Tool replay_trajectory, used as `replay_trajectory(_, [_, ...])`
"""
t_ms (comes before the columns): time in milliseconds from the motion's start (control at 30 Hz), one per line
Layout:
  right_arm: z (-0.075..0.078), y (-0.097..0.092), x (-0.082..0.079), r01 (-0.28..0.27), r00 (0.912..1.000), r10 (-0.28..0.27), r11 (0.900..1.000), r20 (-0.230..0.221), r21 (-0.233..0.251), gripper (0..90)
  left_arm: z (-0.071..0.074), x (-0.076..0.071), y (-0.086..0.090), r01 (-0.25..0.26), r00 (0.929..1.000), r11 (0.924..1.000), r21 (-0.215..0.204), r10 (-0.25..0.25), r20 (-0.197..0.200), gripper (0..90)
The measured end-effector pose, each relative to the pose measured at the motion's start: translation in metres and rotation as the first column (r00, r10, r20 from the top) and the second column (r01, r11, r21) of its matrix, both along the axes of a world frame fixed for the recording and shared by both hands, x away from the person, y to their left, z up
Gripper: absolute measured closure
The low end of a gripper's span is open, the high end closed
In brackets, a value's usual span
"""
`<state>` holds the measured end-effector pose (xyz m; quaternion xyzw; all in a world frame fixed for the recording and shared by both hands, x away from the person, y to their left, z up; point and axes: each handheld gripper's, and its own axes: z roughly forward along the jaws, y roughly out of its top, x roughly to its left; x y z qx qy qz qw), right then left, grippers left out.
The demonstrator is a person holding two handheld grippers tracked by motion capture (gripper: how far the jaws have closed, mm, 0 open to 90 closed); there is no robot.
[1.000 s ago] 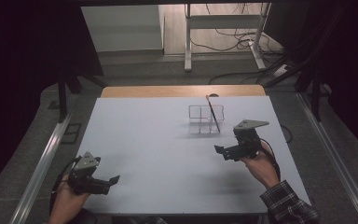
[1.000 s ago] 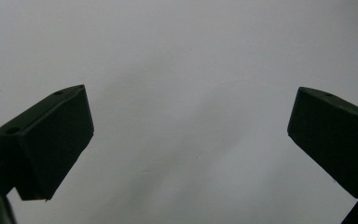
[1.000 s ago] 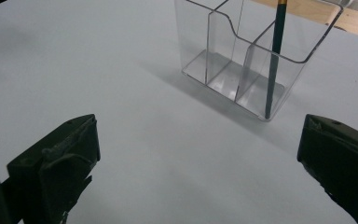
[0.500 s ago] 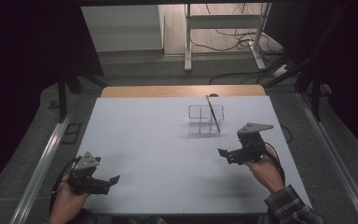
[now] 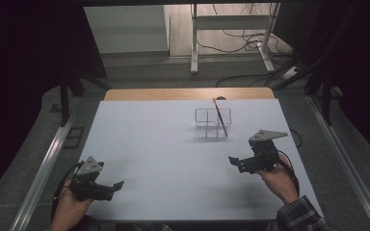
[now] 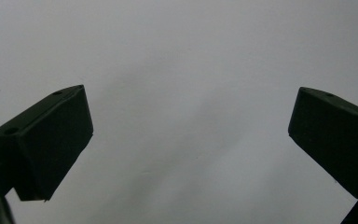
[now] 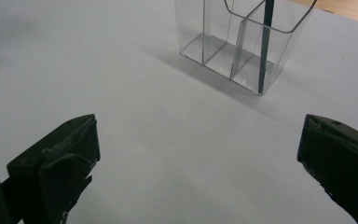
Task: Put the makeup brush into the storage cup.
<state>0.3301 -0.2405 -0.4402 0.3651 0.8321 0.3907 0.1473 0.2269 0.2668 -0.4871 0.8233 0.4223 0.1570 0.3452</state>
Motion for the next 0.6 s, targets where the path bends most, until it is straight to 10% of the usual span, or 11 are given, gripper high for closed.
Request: replay_trajectory(600, [-0.003,-0.016,-0.012,0.033,0.9993,-0.033,0.9994,-0.019,0.003,0.0,0.0,0.0,0.0,-0.002,1.0,1.0,0.0,0.002,0.0,0.3])
